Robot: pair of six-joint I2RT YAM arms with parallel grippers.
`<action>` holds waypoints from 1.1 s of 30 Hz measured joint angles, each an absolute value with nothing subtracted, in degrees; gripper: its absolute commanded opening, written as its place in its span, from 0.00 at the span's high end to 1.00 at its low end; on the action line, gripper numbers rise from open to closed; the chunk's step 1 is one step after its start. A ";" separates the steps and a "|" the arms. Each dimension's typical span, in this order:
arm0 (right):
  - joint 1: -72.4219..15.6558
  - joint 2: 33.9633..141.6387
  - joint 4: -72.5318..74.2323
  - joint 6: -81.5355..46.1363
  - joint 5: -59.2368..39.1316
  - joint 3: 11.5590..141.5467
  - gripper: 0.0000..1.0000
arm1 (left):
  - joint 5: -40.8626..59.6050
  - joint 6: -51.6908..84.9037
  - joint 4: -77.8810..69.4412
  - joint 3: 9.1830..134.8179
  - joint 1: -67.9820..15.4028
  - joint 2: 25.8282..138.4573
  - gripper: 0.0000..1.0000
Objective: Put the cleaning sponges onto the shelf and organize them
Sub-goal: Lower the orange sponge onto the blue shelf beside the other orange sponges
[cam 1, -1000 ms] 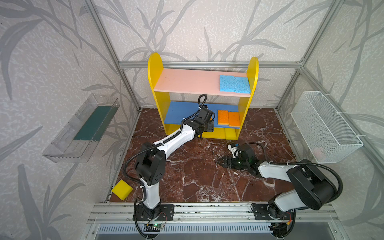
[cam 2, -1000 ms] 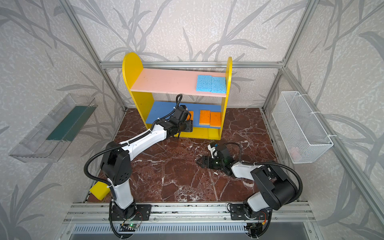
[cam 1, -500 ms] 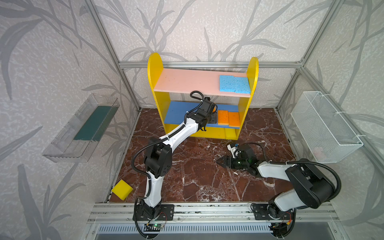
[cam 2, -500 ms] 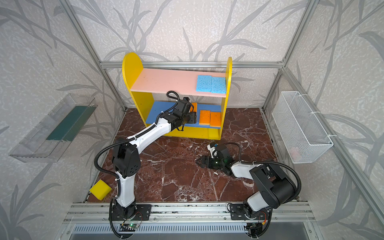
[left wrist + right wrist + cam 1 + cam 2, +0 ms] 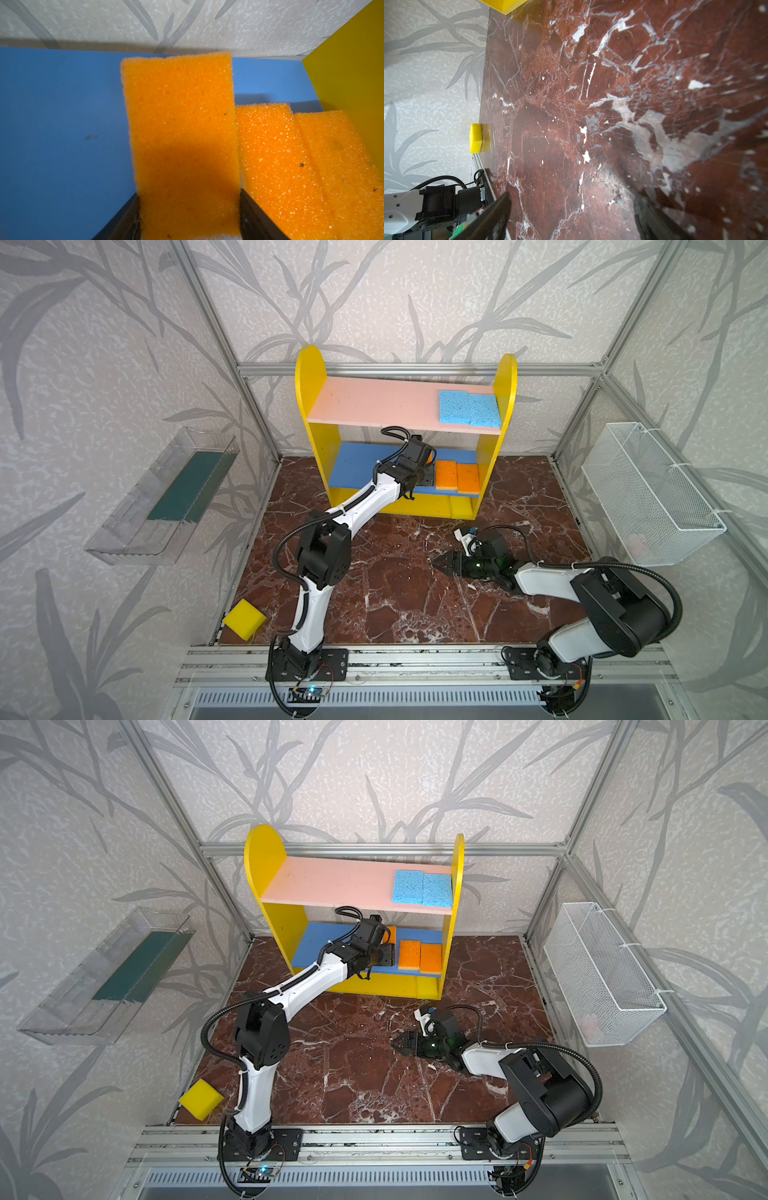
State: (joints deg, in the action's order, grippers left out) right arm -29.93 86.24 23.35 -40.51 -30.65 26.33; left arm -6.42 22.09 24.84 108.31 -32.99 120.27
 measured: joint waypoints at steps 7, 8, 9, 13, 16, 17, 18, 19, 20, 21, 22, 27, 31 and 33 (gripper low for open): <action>-29.93 86.39 23.42 -40.49 -31.05 26.33 0.10 | -5.23 22.09 24.84 107.83 -32.91 120.27 0.28; -29.93 86.43 23.46 -40.49 -31.11 26.33 0.10 | -5.08 22.09 24.82 107.74 -32.91 120.27 0.27; -29.93 86.43 23.49 -40.49 -31.14 26.33 0.10 | -5.02 22.11 24.82 107.61 -32.88 120.27 0.27; -29.93 86.43 23.51 -40.49 -31.16 26.33 0.09 | -4.60 22.06 23.35 105.84 -32.88 120.25 0.25; -29.93 86.43 23.53 -40.49 -31.16 26.33 0.10 | -4.36 22.15 22.70 105.14 -32.80 119.87 0.24; -29.93 86.43 23.53 -40.51 -31.16 26.33 0.10 | -4.32 22.22 22.31 104.79 -32.77 119.72 0.23; -29.93 86.46 23.53 -40.51 -31.16 26.33 0.10 | -4.32 22.28 22.09 104.53 -32.77 119.55 0.23; -29.93 86.46 23.55 -40.51 -31.16 26.33 0.10 | -4.34 22.31 21.93 104.31 -32.77 119.44 0.22; -29.93 86.50 23.57 -40.51 -31.18 26.33 0.10 | -4.34 22.37 21.82 104.14 -32.77 119.35 0.22; -29.93 86.52 23.62 -40.51 -31.20 26.33 0.10 | -4.36 22.48 21.76 104.09 -32.77 119.33 0.21; -29.93 86.54 23.68 -40.51 -31.22 26.33 0.10 | -4.36 22.52 21.74 104.09 -32.77 119.33 0.21; -29.93 86.56 23.73 -40.51 -31.29 26.33 0.10 | -4.27 23.00 21.58 104.07 -32.77 119.31 0.20; -29.93 86.59 23.73 -40.49 -31.38 26.33 0.10 | -3.86 23.57 20.67 102.48 -32.77 118.32 0.19; -29.93 86.61 23.73 -40.49 -31.42 26.33 0.10 | -3.62 23.86 20.60 101.54 -32.77 117.54 0.20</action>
State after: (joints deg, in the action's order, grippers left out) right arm -29.93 86.61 23.73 -40.49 -31.42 26.33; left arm -3.62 23.86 20.60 101.54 -32.77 117.54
